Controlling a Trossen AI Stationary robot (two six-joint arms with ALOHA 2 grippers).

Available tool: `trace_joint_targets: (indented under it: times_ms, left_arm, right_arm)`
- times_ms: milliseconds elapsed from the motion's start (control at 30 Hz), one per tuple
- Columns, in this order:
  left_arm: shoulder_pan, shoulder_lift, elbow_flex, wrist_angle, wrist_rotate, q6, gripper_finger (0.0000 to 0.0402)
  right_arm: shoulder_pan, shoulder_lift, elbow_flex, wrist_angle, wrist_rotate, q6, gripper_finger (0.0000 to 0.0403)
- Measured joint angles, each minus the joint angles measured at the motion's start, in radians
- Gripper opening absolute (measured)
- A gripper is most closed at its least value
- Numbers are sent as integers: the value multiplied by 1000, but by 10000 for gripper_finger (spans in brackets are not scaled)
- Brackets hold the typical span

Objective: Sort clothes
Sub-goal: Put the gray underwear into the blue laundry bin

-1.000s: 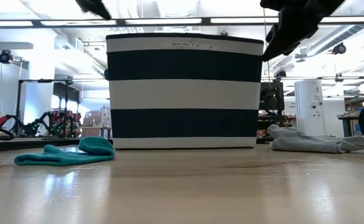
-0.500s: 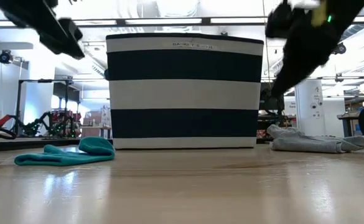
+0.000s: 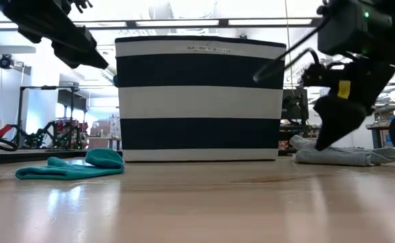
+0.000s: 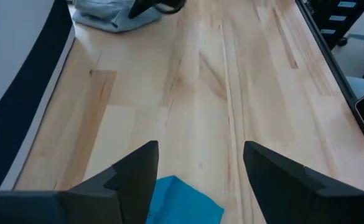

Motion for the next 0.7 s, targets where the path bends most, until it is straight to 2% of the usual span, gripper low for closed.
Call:
trace_joint_targets:
  times_ms: [167, 267, 367, 533, 633, 700]
  left_arm:
    - [0, 0, 1, 3, 0, 16, 219]
    - [0, 0, 1, 3, 0, 24, 216]
    - [0, 0, 1, 3, -14, 28, 214]
    - [0, 0, 9, -5, -23, 30, 217]
    - [0, 0, 25, -7, -23, 30, 219]
    - [0, 0, 40, -24, -23, 39, 219]
  right_arm:
    - [-40, -3, -73, 56, -48, 12, 230]
    - [-48, -8, -97, 115, -84, -2, 202]
    - [-48, -7, -93, 133, -101, -10, 149]
    - [-47, -6, -41, 127, -173, -123, 24]
    - [-46, -6, 13, 130, -265, -201, 15]
    - [-40, -7, 53, 132, -291, -258, 16]
